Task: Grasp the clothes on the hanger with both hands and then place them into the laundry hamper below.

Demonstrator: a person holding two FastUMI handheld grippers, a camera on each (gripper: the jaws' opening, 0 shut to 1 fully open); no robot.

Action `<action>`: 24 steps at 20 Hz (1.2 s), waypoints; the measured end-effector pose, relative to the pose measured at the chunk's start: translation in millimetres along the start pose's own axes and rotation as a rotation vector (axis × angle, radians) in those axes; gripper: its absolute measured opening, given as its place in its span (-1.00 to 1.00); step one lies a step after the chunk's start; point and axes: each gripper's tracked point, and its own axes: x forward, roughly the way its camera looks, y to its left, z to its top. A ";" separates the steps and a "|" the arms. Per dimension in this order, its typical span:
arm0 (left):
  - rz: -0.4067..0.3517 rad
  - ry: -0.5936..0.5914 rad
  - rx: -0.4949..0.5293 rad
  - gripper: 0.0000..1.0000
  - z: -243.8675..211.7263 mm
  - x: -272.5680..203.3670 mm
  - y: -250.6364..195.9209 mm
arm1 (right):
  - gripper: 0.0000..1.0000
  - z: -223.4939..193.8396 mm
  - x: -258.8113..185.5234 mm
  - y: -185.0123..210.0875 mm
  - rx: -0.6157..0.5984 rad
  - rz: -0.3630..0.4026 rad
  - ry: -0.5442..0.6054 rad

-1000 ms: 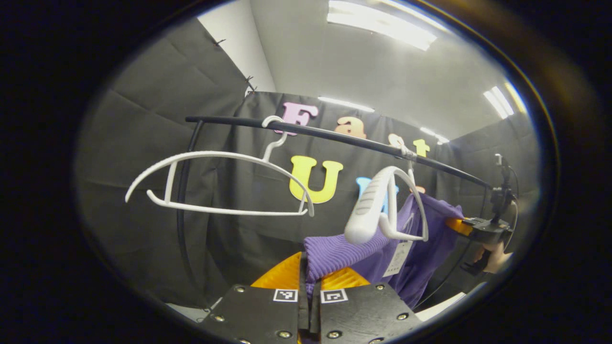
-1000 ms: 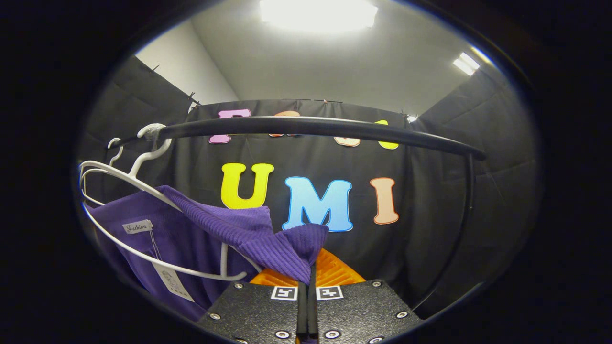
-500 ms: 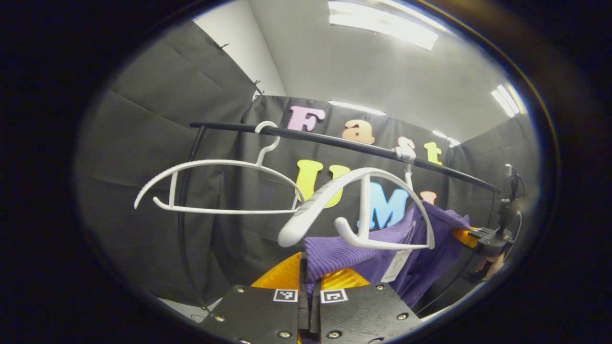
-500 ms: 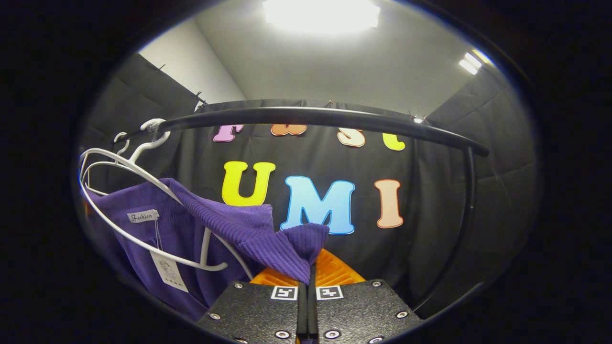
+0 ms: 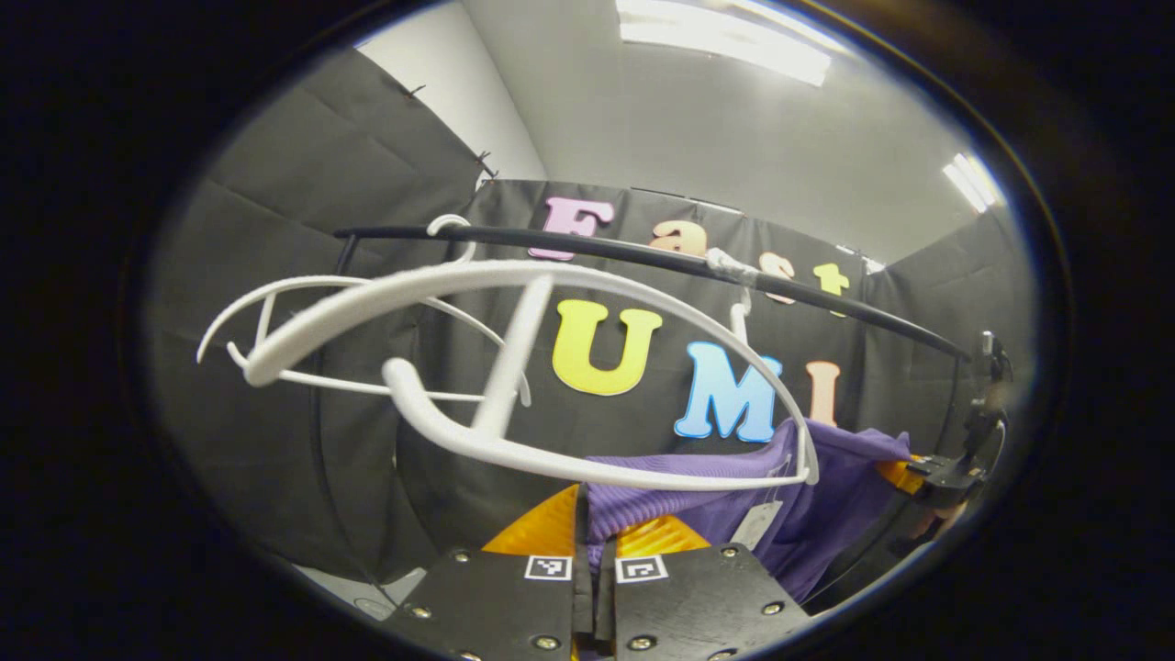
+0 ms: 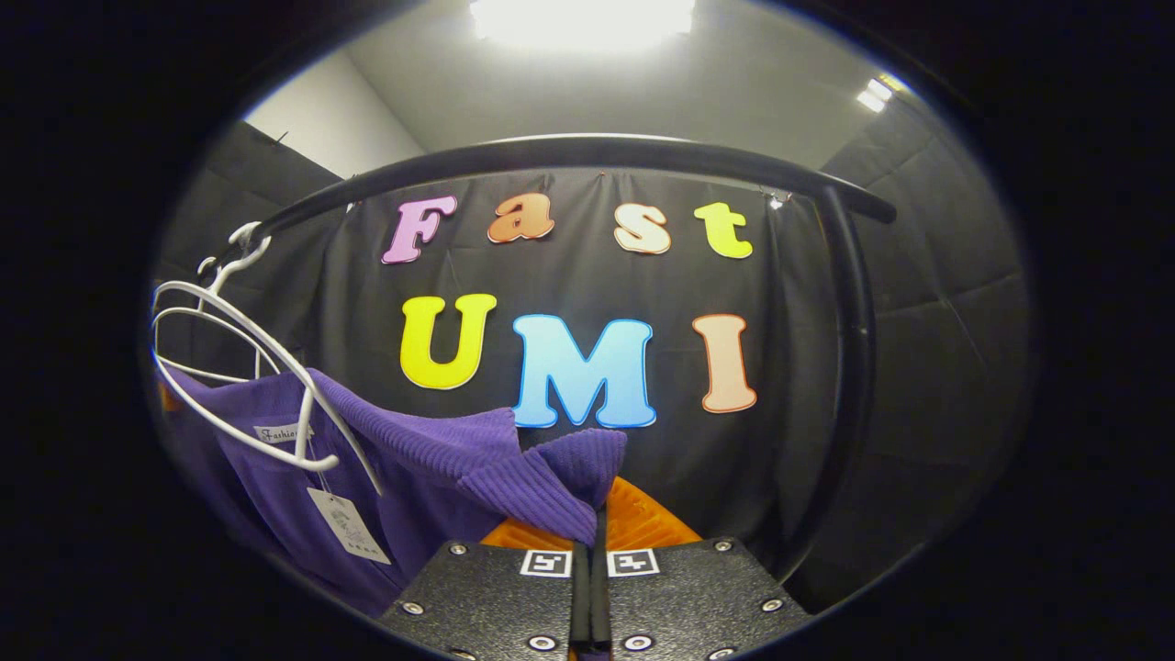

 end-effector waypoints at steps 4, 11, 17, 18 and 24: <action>0.021 0.049 0.033 -0.87 -14.1 6.6 -17.6 | -1.00 -29.4 -7.1 -10.7 0.016 0.028 0.051; -0.054 0.132 0.094 -0.96 -37.6 -3.7 -47.8 | -1.00 -64.9 -39.1 -36.3 0.052 -0.016 0.148; -0.153 0.170 0.113 -0.96 -52.9 -52.4 -50.9 | -1.00 -66.1 -99.3 -35.1 0.067 -0.091 0.184; -0.174 0.176 0.123 -0.95 -54.5 -62.5 -47.4 | -1.00 -63.1 -111.8 -31.1 0.064 -0.106 0.188; -0.301 0.229 0.076 -0.96 -66.0 -120.7 -11.0 | -1.00 -38.0 -204.4 15.0 0.033 -0.175 0.194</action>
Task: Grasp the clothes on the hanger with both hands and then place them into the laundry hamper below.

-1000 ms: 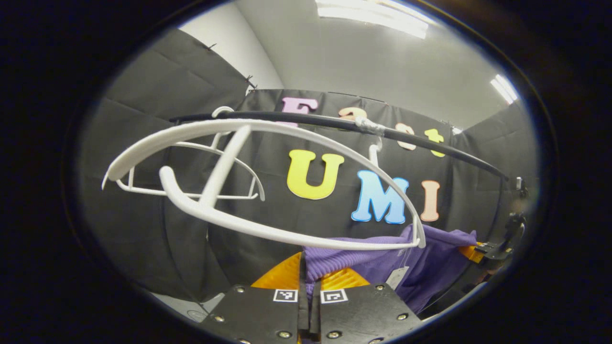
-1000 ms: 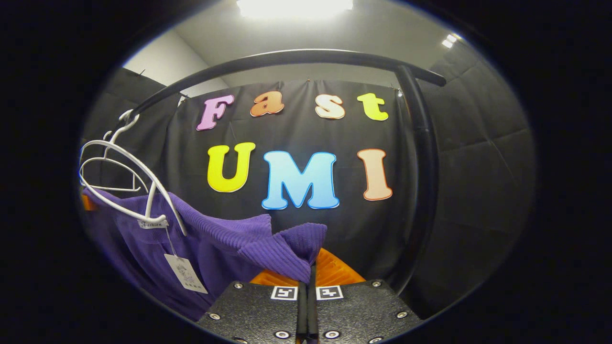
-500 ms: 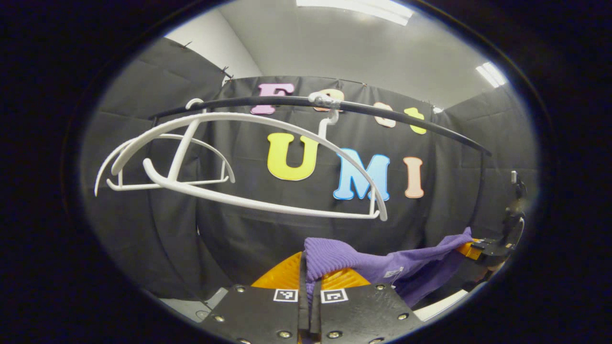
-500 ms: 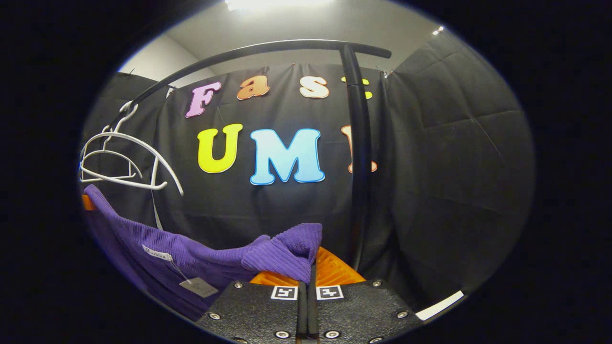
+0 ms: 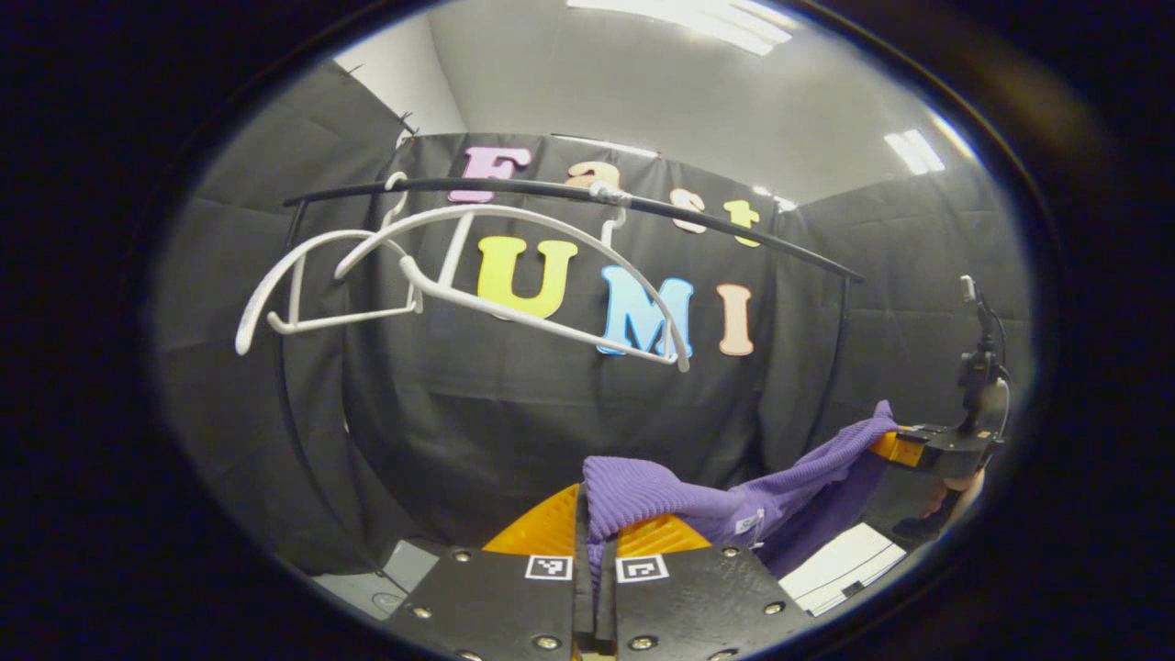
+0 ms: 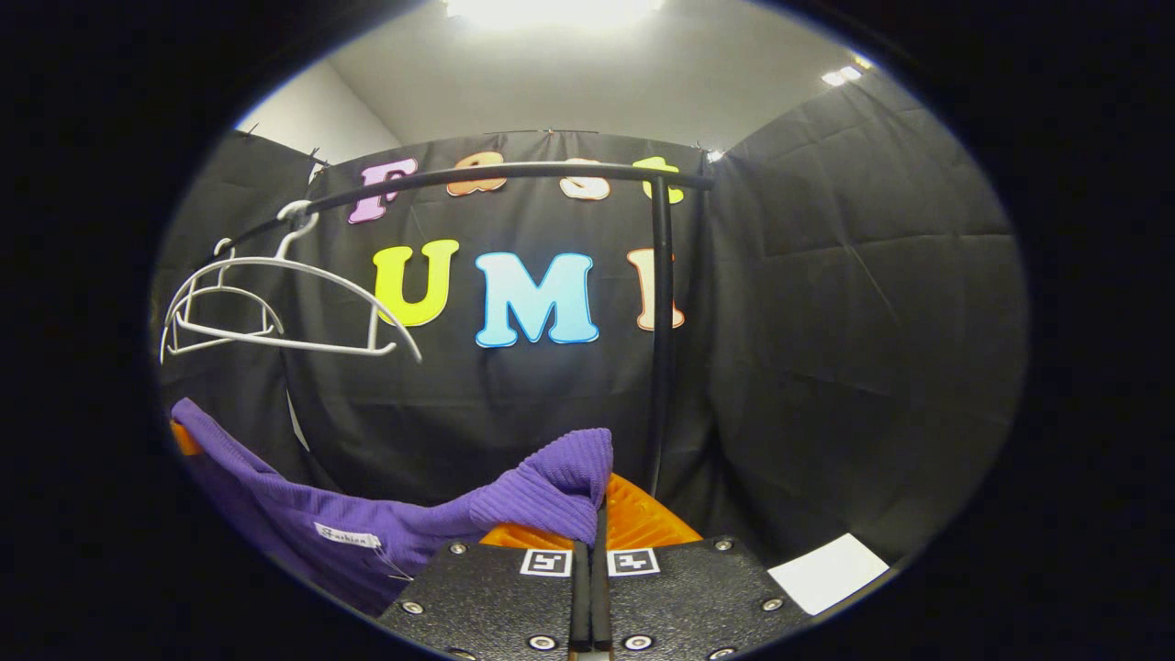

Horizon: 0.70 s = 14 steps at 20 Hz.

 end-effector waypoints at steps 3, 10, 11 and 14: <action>-0.001 0.059 0.101 -0.87 -32.7 -24.3 21.9 | -0.99 -17.1 -37.8 24.8 0.005 0.003 0.047; 0.023 0.223 0.028 -0.87 -127.1 -55.2 39.1 | -0.99 -95.2 -83.0 72.7 0.015 0.091 0.250; 0.033 0.246 0.006 -0.95 -143.2 -59.3 41.5 | -0.99 -111.2 -86.3 75.7 0.007 0.103 0.288; 0.057 0.320 0.031 -0.96 -176.8 -55.8 46.6 | -0.99 -153.7 -95.7 85.4 0.013 0.130 0.385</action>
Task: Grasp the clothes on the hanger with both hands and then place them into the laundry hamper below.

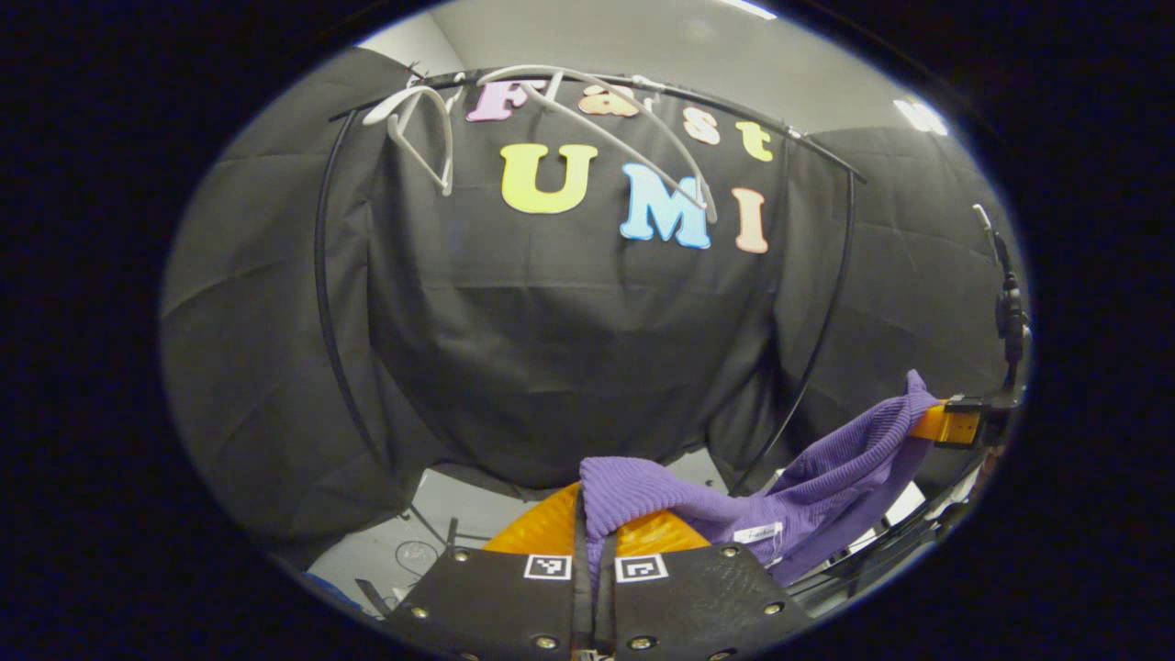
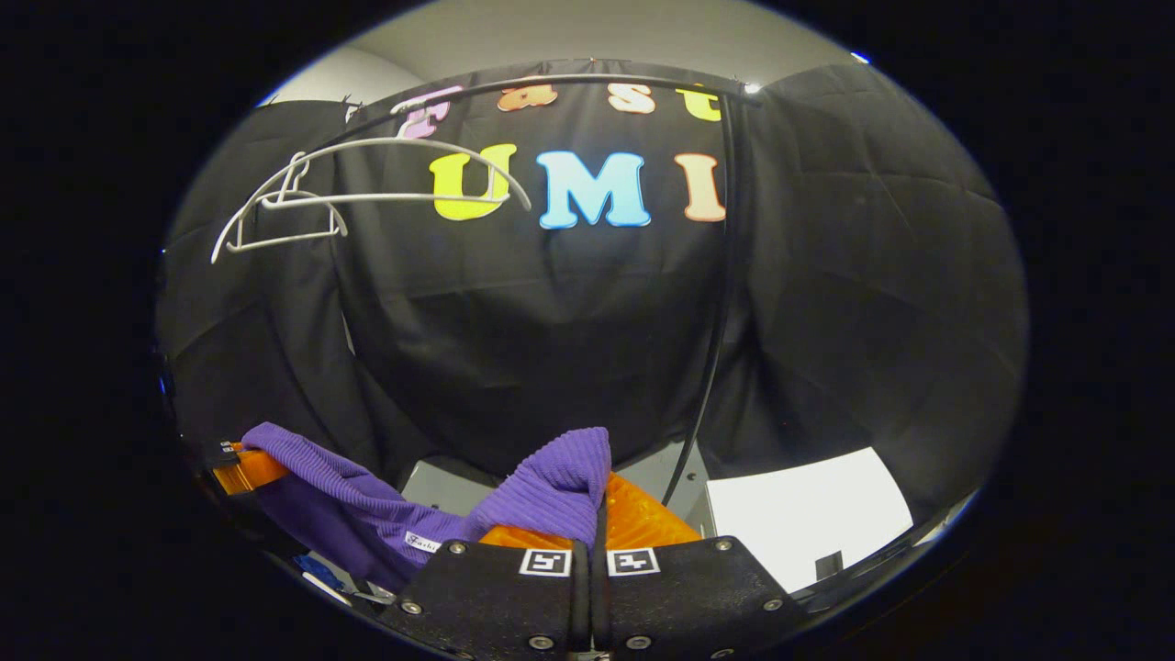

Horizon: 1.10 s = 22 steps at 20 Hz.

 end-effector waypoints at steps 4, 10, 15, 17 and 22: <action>-0.045 0.114 0.003 -0.95 -58.4 17.3 -13.9 | -0.99 -47.9 22.3 23.2 0.024 0.032 0.156; -0.092 0.200 -0.043 -0.96 -117.8 53.5 -16.0 | -0.99 -96.8 63.7 41.8 0.029 0.056 0.248; -0.101 0.262 -0.045 -0.95 -160.1 75.9 -21.8 | -0.98 -155.5 72.9 47.6 0.086 0.055 0.356; -0.113 0.277 -0.047 -0.95 -175.1 84.9 -26.1 | -0.98 -172.4 72.5 52.5 0.109 0.054 0.402; -0.141 0.298 -0.036 -0.95 -185.0 92.7 -46.4 | -0.98 -184.8 73.6 61.3 0.125 0.063 0.432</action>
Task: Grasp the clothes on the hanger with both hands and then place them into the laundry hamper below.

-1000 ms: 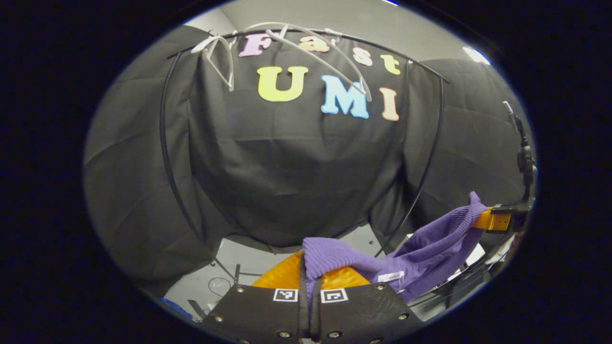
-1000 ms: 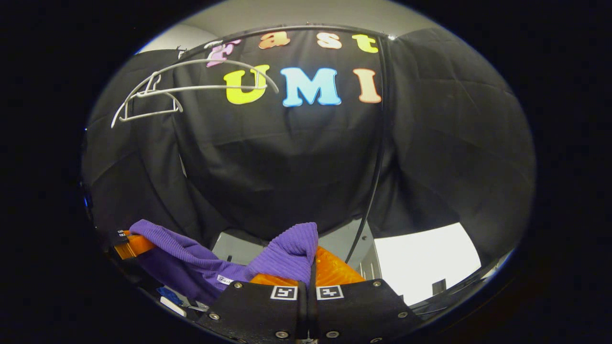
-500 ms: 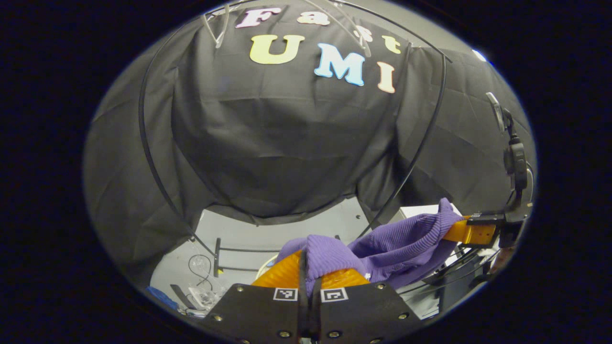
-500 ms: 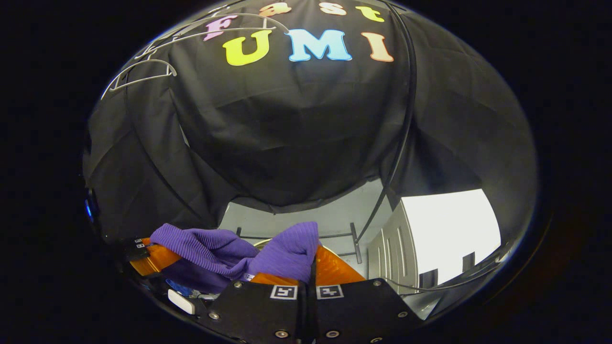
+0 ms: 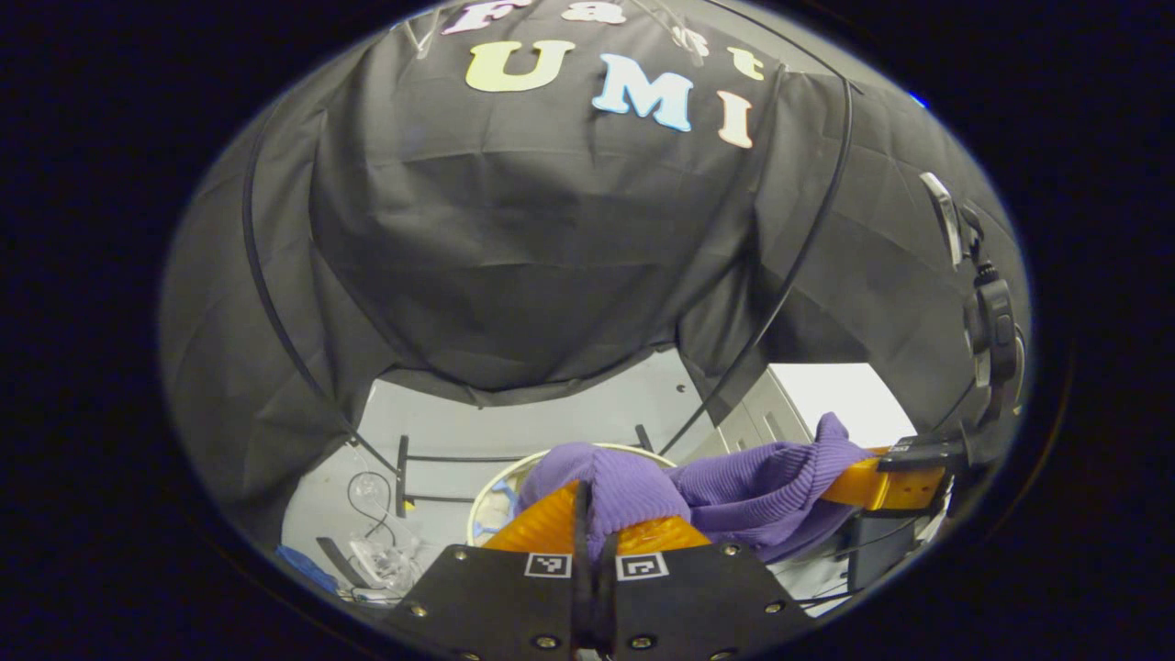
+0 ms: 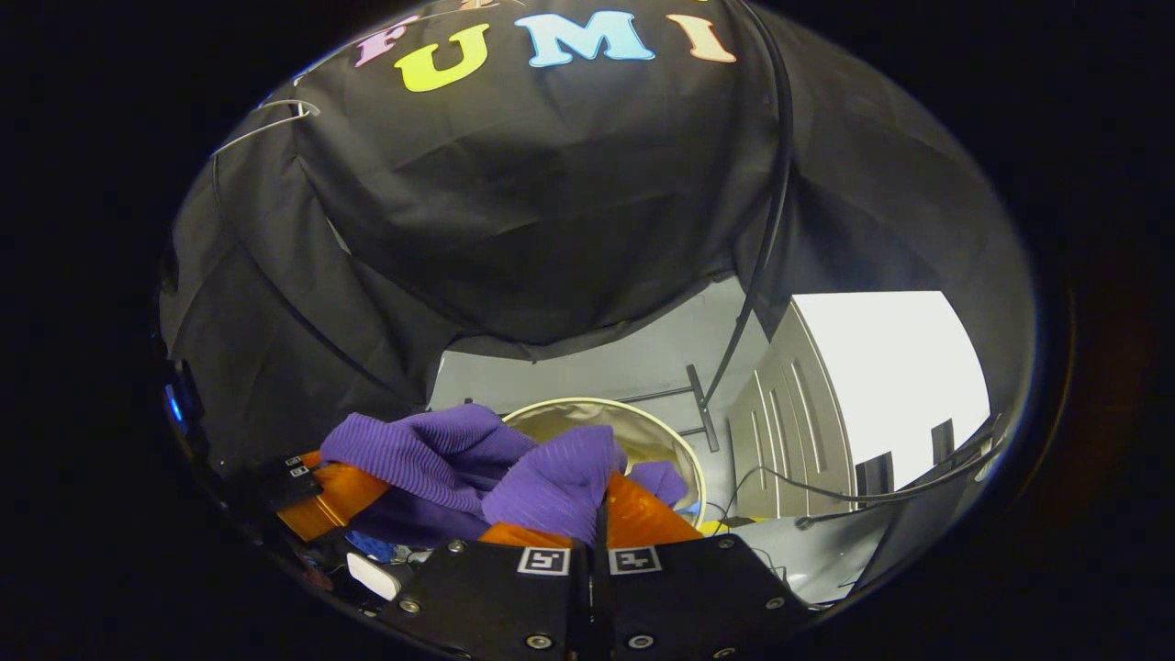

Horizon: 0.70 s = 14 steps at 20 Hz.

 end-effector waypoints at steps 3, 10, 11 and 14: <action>-0.013 0.006 0.008 -0.94 -2.8 0.7 -9.3 | -0.97 0.8 -1.7 -3.6 -0.006 -0.002 0.001; 0.002 0.034 -0.007 -0.95 -14.5 -4.1 -2.1 | -0.96 -11.4 -6.2 -12.0 0.012 -0.002 0.021; 0.008 0.039 -0.013 -0.95 -18.3 -4.2 -0.9 | -0.94 -13.2 -6.1 -12.4 0.014 -0.002 0.026; 0.033 0.041 -0.014 -0.94 -22.8 -10.0 3.7 | -0.94 -14.1 -7.2 -11.5 0.018 -0.007 0.035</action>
